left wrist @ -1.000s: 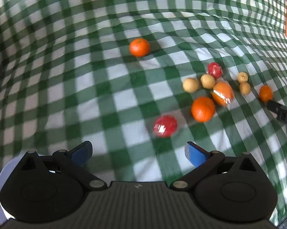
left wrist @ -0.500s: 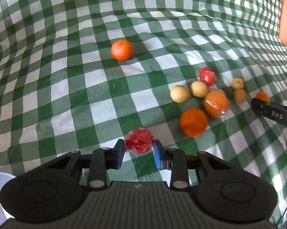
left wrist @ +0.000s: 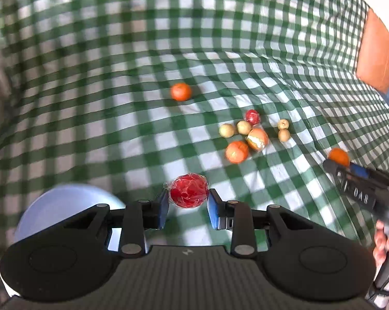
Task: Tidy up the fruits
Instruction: 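Grasp the red apple with the left tool while the right tool grasps a tangerine, then carry both fruits over the blue plate and open both tools to drop them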
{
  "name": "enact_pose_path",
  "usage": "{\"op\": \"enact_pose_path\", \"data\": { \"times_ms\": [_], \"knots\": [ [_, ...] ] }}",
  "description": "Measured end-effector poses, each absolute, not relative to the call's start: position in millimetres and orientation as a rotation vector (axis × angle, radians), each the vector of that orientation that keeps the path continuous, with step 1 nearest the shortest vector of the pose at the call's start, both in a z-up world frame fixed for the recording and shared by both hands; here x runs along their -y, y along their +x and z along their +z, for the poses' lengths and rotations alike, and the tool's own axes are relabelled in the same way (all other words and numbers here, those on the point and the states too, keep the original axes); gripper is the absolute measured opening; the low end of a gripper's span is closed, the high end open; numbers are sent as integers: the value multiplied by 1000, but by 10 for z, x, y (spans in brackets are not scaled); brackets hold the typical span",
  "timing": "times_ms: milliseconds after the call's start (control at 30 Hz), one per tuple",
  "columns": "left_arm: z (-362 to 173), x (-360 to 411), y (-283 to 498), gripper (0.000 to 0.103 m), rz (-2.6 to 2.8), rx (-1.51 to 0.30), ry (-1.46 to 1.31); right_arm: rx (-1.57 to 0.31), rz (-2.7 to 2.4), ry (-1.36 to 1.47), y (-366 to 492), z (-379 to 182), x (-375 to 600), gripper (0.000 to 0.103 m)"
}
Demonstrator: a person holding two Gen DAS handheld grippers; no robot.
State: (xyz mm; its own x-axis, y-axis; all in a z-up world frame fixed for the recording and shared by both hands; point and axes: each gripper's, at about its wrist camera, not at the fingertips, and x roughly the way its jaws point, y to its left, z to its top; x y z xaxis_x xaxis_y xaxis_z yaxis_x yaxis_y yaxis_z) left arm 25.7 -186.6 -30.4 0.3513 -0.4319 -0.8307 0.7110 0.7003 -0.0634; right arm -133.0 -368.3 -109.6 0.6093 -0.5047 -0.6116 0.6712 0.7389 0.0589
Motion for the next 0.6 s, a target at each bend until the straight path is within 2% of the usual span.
{"op": "enact_pose_path", "data": {
  "times_ms": [267,600],
  "knots": [
    [54,581,-24,36,-650,-1005,258,-615,-470,285,-1357,-723,2495,35],
    [357,-678,-253,36,-491,-952,126,-606,-227,184,-1268,-313,1219,35]
  ]
}}
